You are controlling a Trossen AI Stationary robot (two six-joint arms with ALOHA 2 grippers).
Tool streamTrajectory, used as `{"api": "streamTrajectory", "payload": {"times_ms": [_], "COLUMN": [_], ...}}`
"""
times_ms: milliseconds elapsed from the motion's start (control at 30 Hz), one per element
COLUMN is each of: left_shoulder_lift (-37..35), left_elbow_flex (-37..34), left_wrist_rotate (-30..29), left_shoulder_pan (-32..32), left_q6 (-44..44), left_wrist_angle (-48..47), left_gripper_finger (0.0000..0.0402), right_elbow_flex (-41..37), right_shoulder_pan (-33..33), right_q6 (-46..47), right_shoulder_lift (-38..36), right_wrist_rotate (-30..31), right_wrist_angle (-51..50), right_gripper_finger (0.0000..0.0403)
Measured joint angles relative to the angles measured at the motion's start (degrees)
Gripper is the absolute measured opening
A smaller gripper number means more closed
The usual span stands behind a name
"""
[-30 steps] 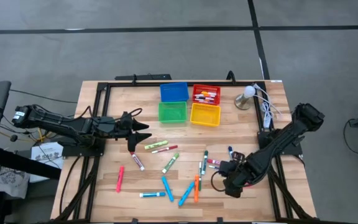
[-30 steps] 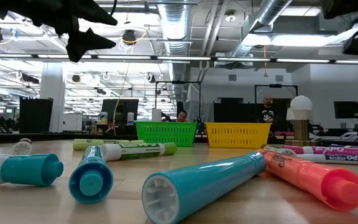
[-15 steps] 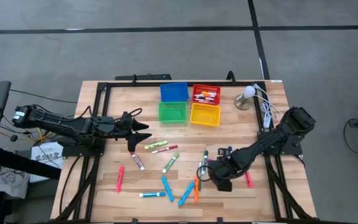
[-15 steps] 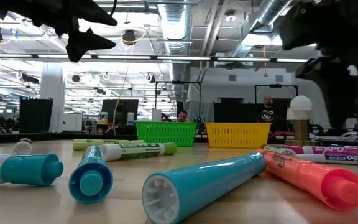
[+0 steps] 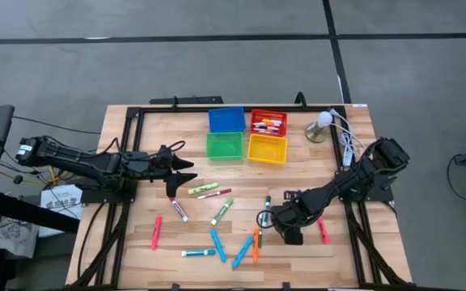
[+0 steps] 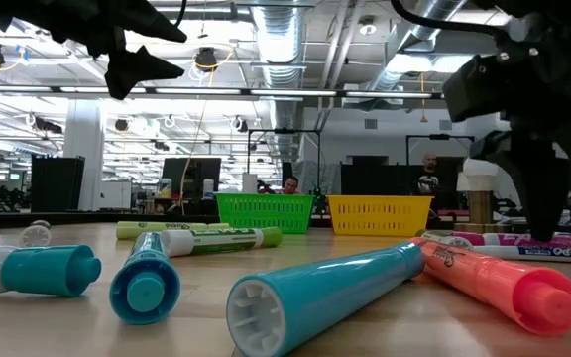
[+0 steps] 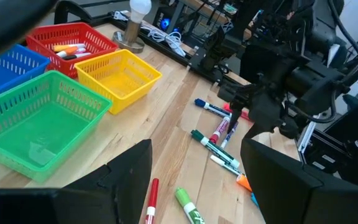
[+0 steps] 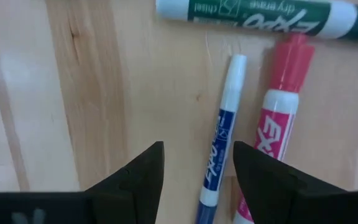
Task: Pick & Place Markers
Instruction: Put the dark blue marker into the yellow bin
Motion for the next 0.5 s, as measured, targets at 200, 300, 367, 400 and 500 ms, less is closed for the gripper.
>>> {"api": "streamTrajectory", "payload": {"times_ms": [200,300,367,400,500], "left_shoulder_lift": [0.00,0.00,0.00,0.00,0.00], "left_elbow_flex": [0.00,0.00,0.00,0.00,0.00], "left_wrist_rotate": [0.00,0.00,-0.01,-0.02,0.00], "left_shoulder_pan": [0.00,0.00,0.00,0.00,0.00], "left_q6": [0.00,0.00,0.00,0.00,-0.01], "left_wrist_angle": [-0.02,-0.02,-0.02,-0.02,0.03], "left_gripper_finger": [0.0246,0.0246,0.0246,0.0246,0.0246], "right_elbow_flex": [-3.08,-4.07,-4.47,-4.57,-4.64], "right_shoulder_pan": [-0.11,-0.11,-0.11,-0.11,-0.13], "right_q6": [0.01,0.29,0.38,0.38,0.41], "right_shoulder_lift": [0.00,-0.18,-0.28,-0.28,-0.28], "right_wrist_rotate": [-1.24,-1.14,-1.03,-0.95,-0.75], "right_wrist_angle": [3.43,4.33,4.56,4.56,4.54], "right_gripper_finger": [0.0182,0.0180,0.0173,0.0167,0.0143]}}
